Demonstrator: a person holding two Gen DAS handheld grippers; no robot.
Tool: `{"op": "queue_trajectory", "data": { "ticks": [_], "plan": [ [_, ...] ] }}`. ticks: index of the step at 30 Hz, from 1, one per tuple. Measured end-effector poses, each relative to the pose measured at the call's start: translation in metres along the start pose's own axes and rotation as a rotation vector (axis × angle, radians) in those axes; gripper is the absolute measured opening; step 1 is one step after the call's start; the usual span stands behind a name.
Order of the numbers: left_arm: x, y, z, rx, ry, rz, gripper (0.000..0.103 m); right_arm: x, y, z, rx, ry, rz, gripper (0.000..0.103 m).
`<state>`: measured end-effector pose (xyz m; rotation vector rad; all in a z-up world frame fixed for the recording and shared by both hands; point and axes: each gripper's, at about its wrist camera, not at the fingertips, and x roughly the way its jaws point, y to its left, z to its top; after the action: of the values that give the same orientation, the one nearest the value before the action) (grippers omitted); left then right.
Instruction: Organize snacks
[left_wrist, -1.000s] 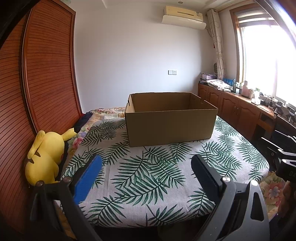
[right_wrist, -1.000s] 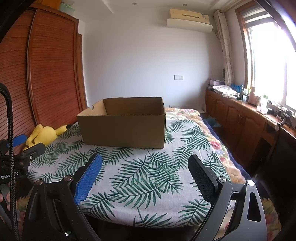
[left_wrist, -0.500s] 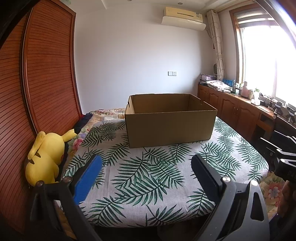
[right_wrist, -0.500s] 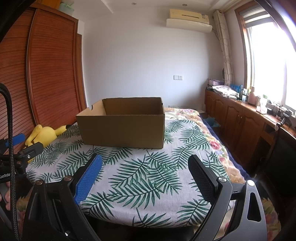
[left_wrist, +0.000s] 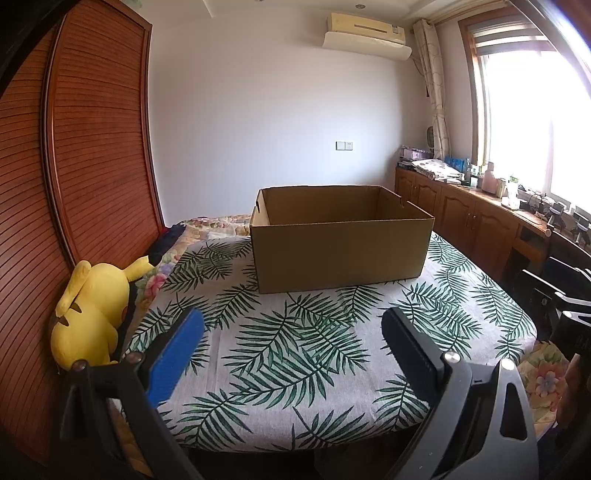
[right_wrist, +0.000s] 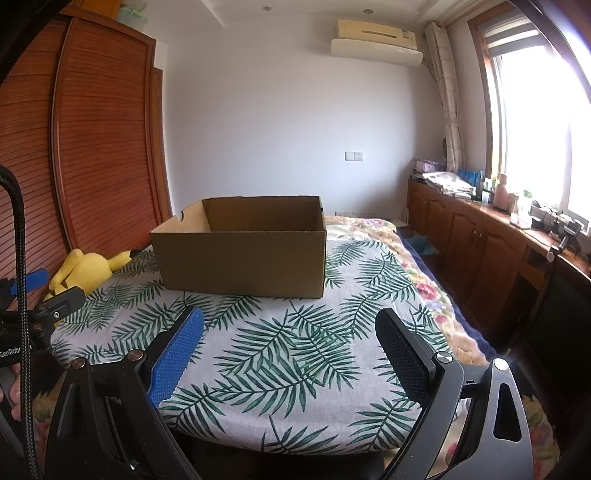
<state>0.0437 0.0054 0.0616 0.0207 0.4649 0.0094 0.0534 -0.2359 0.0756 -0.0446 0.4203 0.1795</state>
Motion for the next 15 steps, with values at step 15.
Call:
{"op": "queue_trajectory", "data": {
  "ticks": [15],
  "plan": [
    [-0.0025,-0.0018,-0.0003,0.006,-0.009,0.002,0.098,0.0005,0.0003,0.0004,-0.002,-0.001,0.0,0.096]
  ]
}}
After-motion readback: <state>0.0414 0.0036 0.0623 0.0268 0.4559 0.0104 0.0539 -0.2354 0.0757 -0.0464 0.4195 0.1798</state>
